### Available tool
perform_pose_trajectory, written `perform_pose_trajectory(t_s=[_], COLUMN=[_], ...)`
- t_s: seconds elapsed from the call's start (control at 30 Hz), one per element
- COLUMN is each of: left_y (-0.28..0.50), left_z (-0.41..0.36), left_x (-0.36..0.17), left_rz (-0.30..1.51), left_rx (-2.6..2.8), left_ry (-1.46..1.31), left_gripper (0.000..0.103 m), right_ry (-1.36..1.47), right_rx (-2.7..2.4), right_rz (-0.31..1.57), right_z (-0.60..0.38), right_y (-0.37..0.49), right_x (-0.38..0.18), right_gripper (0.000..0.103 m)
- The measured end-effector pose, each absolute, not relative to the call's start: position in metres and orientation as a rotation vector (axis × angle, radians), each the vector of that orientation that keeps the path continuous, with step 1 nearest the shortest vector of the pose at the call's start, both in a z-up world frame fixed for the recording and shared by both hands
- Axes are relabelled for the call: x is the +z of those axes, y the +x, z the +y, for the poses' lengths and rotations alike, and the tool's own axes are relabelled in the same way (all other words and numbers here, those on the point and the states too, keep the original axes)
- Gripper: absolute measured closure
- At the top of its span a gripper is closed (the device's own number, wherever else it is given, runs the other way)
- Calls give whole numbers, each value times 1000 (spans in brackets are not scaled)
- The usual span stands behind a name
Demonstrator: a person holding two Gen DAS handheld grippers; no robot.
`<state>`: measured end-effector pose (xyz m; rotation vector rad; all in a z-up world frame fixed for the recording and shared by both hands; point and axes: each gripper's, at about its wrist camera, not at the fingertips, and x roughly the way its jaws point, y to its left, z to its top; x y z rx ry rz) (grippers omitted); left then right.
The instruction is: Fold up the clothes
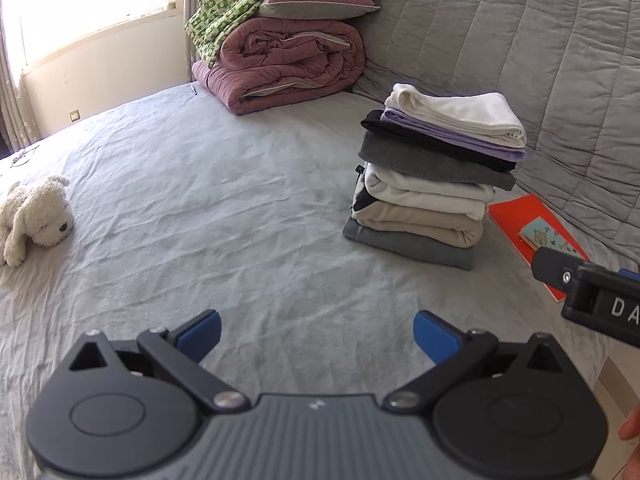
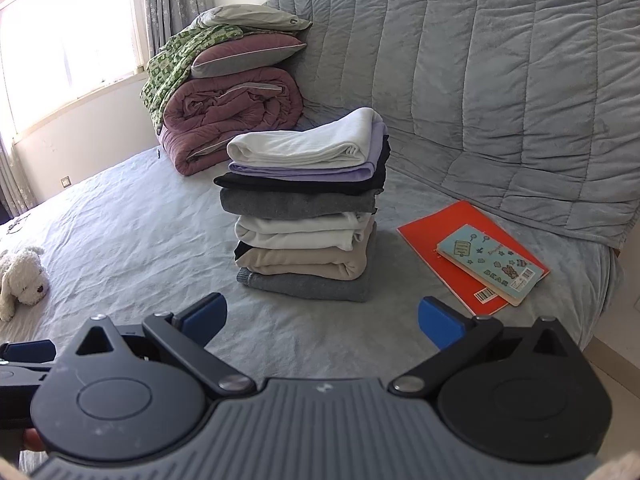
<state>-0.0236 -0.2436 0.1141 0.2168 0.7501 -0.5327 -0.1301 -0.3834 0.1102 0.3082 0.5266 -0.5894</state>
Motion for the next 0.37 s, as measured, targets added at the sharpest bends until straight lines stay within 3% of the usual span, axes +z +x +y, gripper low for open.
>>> perform_pose_trajectory(t_s=[0.37], left_y=[-20], left_z=[-235], left_x=[113], left_rz=[755], left_rx=[-532], left_ry=[210], left_gripper=[1], right_ry=[296], right_rx=[-576], right_rz=[537], right_z=[-373], right_y=[-122], right_x=[109], right_gripper=[0])
